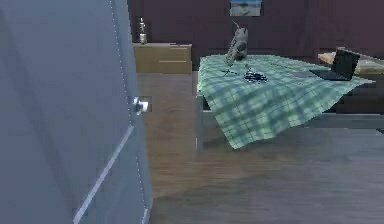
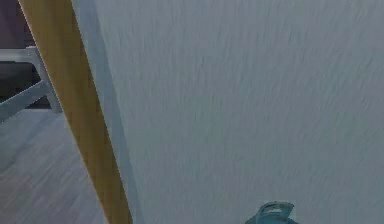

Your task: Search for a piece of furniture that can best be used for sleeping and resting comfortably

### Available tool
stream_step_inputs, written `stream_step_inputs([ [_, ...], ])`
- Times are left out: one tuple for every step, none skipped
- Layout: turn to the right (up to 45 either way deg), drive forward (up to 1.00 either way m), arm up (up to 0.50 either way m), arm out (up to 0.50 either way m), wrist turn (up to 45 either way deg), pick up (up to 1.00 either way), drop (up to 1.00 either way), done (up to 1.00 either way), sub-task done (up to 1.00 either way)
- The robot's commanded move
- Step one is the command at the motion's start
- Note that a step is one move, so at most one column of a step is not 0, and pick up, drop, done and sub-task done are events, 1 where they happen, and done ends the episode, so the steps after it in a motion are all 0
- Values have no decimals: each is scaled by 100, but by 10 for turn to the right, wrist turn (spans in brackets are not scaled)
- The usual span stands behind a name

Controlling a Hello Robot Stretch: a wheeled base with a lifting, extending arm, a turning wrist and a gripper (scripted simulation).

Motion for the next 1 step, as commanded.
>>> stream_step_inputs([
  [0, 100, 0, 0, 0, 0, 0, 0, 0],
])
